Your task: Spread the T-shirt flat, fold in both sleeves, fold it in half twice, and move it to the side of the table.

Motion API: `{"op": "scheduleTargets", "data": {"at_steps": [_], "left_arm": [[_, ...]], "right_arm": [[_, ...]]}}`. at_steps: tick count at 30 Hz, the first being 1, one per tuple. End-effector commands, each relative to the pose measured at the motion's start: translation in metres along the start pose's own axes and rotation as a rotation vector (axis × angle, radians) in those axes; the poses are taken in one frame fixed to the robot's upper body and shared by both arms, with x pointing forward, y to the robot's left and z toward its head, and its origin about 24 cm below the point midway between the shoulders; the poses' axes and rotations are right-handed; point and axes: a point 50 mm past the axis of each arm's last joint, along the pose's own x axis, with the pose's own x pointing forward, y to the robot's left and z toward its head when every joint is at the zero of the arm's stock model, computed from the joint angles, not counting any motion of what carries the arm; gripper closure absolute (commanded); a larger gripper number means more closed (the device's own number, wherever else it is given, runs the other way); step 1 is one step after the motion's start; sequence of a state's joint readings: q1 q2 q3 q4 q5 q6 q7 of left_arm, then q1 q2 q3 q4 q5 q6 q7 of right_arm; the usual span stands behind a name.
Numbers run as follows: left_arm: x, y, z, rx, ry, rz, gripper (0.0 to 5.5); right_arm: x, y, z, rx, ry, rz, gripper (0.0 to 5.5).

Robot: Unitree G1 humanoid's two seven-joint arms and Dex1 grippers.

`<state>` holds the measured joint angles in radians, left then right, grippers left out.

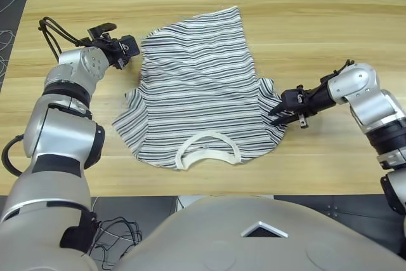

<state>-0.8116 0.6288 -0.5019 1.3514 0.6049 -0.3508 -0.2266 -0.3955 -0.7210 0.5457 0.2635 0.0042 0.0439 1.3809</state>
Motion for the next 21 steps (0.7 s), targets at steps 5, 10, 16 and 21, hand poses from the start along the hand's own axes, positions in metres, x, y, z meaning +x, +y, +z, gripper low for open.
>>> {"op": "scheduleTargets", "data": {"at_steps": [5, 10, 16, 21], "left_arm": [[0.001, -0.001, 0.011, -0.031, -0.094, -0.01, 1.68], [-0.008, 0.017, 0.0, -0.018, -0.089, 0.055, 1.68], [-0.029, 0.048, -0.011, 0.011, -0.168, 0.156, 1.68], [-0.066, 0.061, -0.017, -0.124, -0.426, 0.137, 1.68]], "right_arm": [[0.028, 0.03, -0.021, 0.143, 0.018, 0.083, 4.26], [0.005, 0.023, -0.002, 0.056, -0.013, 0.021, 4.26], [-0.032, 0.03, 0.025, -0.086, 0.001, -0.013, 4.26], [-0.055, 0.029, 0.045, -0.133, -0.049, -0.068, 4.26]]}}
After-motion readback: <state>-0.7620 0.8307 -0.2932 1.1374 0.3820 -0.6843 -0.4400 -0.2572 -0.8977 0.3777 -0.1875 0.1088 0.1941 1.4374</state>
